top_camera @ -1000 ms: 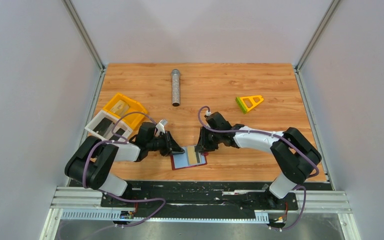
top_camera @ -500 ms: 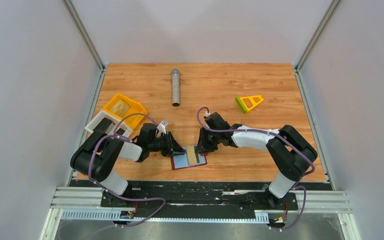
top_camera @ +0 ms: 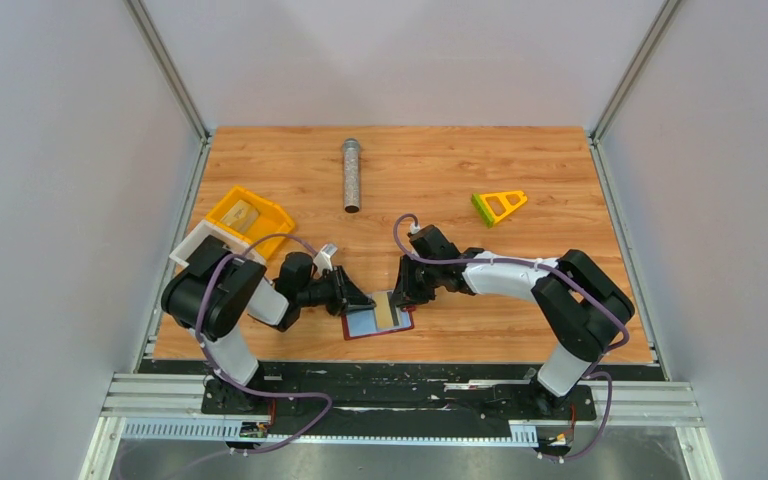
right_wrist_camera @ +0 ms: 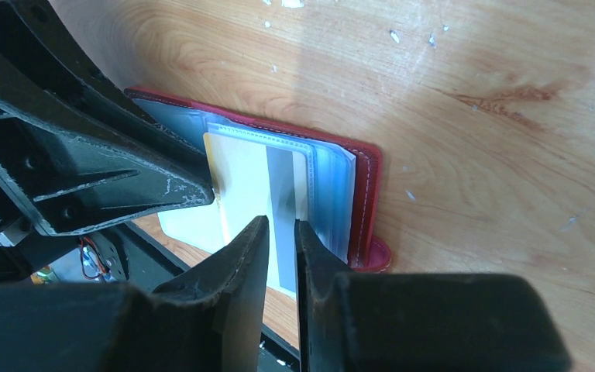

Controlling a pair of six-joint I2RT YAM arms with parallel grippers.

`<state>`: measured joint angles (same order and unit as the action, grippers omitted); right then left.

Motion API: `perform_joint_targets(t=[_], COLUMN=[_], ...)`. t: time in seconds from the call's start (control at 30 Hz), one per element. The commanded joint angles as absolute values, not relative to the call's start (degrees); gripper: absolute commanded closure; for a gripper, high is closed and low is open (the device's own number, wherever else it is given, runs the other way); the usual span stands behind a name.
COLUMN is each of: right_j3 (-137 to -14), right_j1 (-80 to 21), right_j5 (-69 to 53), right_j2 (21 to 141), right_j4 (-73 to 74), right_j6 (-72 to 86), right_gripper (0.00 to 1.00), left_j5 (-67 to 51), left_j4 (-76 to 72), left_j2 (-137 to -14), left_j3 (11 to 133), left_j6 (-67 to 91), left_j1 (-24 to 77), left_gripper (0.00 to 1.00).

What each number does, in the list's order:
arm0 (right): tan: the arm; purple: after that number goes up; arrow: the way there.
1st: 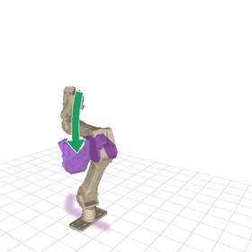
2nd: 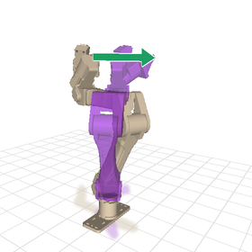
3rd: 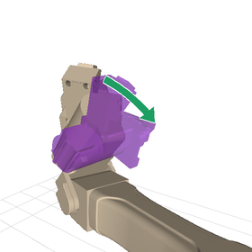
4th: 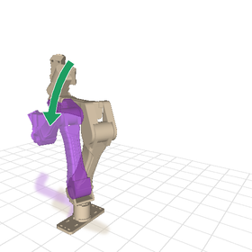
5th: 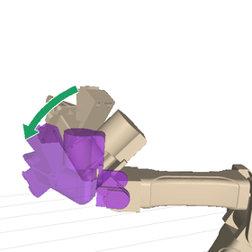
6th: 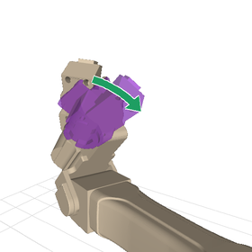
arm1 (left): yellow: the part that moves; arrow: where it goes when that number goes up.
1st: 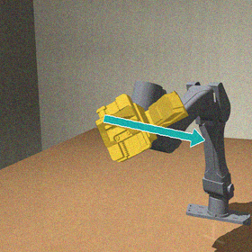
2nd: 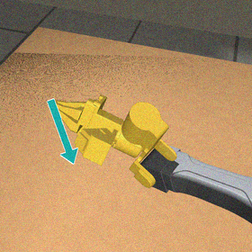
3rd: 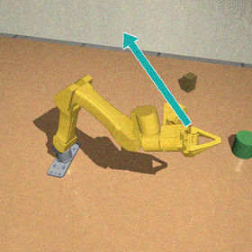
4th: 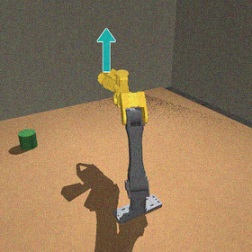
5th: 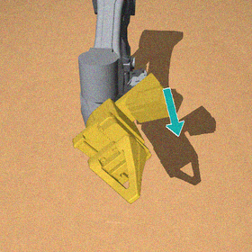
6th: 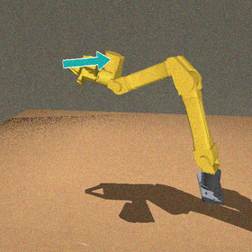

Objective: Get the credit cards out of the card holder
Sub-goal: Remove the credit card from the card holder.

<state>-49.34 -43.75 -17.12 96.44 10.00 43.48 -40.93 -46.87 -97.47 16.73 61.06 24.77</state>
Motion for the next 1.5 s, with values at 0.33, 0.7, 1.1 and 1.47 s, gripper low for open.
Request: perform_joint_targets(t=[0.33, 0.7, 1.1, 1.47], right_j3=[-48.7, -48.3, -47.7, -47.3], right_j1=[-44.2, -44.2, -43.9, -43.6], right_j5=[-17.1, -17.3, -15.9, -15.2], right_j2=[97.1, 97.2, 97.2, 97.3], right_j4=[9.0, 8.5, 9.3, 9.8], right_j6=[44.6, 44.8, 45.1, 45.0], right_gripper=[0.80, 0.81, 0.81, 0.81], left_j5=[-41.3, -41.6, -40.1, -39.9], left_j4=[-60.7, -67.1, -64.8, -46.8], left_j2=[-101.6, -104.9, -103.3, -91.7], left_j3=[14.7, 13.8, 11.8, 11.8], left_j6=[65.3, 67.8, 67.9, 61.8], left_j1=[25.2, 25.1, 23.6, 19.1], left_gripper=[0.79, 0.89, 1.00, 1.00])
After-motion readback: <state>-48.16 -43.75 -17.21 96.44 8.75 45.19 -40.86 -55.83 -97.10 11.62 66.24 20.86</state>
